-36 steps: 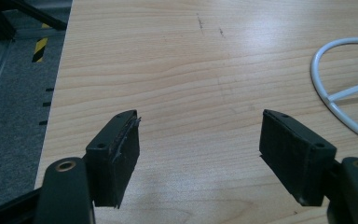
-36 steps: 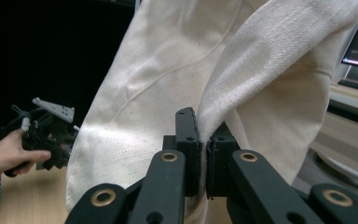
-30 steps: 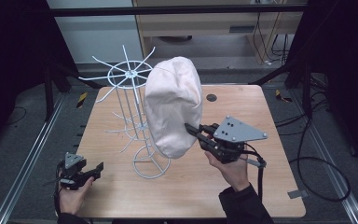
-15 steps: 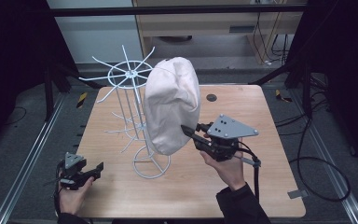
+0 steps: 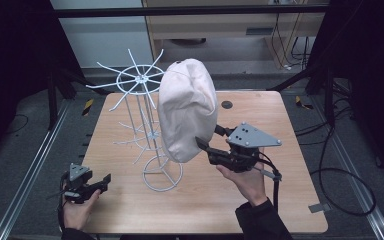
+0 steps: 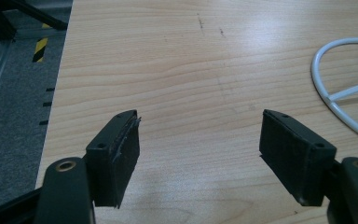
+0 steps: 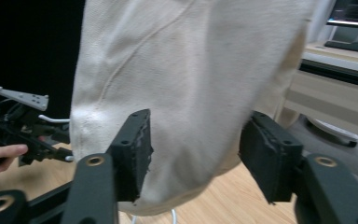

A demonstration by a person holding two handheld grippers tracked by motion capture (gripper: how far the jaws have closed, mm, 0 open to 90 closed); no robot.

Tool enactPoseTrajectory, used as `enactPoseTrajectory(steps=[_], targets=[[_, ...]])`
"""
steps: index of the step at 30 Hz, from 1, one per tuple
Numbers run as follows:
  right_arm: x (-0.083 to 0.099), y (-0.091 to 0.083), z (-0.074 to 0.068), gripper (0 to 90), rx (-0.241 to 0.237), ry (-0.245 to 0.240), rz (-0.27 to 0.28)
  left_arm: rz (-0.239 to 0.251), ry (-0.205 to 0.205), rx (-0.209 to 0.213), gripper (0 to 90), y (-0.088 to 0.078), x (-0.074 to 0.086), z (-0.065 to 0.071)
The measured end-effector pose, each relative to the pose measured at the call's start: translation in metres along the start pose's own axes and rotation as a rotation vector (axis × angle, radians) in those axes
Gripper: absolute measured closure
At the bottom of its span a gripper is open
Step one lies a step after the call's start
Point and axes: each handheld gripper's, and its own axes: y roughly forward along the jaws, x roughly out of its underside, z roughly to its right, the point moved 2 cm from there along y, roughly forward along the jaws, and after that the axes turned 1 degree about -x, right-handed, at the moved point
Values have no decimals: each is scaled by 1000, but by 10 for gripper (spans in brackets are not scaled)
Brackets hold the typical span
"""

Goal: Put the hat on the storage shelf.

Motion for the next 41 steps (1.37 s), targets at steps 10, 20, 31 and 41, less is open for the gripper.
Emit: enactPoseTrajectory(steps=[10, 20, 31, 41], targets=[[18, -23, 16, 299, 54, 38, -17, 1, 0, -1, 287, -1, 0, 0], [59, -49, 40, 223, 102, 92, -87, 3, 3, -1, 289, -1, 0, 1], [124, -51, 76, 171, 240, 170, -248, -5, 14, 7, 340, -1, 0, 2], [180, -51, 106, 183, 340, 225, -405, -16, 12, -1, 357, 1, 2, 0]])
